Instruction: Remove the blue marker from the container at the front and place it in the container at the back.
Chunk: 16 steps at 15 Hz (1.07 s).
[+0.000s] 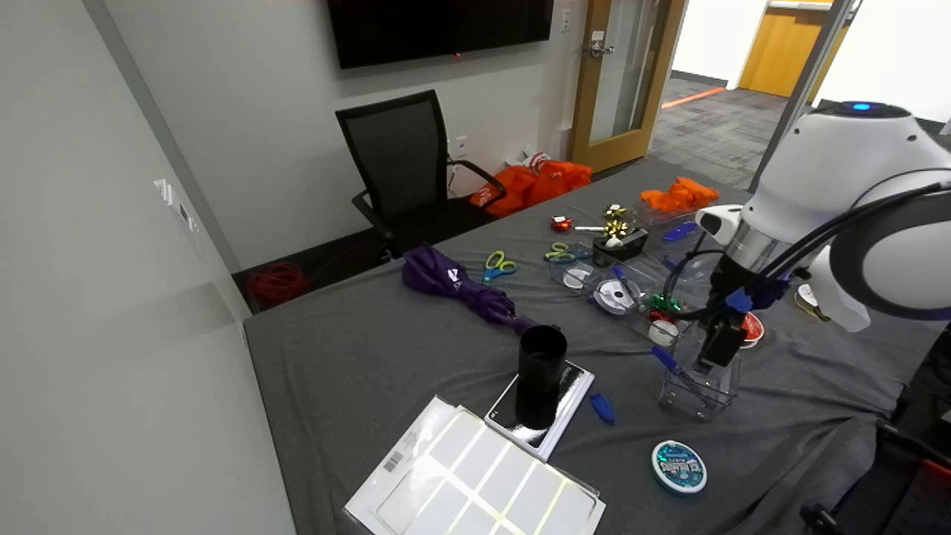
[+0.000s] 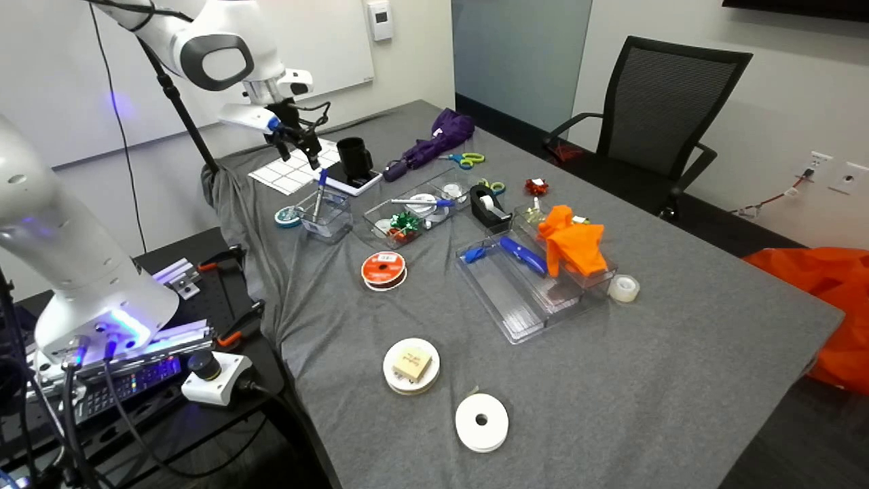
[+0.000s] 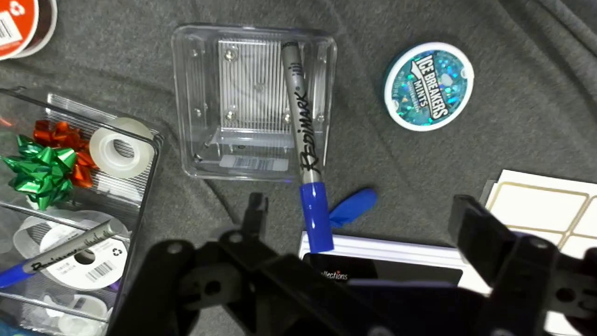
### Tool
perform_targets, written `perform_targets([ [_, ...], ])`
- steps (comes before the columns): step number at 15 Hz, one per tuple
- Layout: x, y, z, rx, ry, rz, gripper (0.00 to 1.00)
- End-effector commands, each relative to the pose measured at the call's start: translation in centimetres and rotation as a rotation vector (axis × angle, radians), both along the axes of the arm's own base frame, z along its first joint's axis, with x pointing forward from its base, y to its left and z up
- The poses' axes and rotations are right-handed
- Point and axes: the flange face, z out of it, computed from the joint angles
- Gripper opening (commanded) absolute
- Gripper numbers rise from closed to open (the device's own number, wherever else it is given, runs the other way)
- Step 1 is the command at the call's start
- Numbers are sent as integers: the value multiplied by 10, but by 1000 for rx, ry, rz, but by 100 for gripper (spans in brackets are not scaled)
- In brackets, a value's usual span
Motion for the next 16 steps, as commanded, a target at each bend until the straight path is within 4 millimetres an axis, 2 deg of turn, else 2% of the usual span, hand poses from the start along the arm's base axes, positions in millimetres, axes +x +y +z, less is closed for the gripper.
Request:
perform_targets([
  [1,21,11,-25,-30,12,49,100],
  [13,52,17,-67,-113,61,119,100],
  [14,53,17,-69,-119,63,120,96],
  [15,54,16,-71,-126,68,123,73],
  [16,54,15,-72,-132,73,126,71],
])
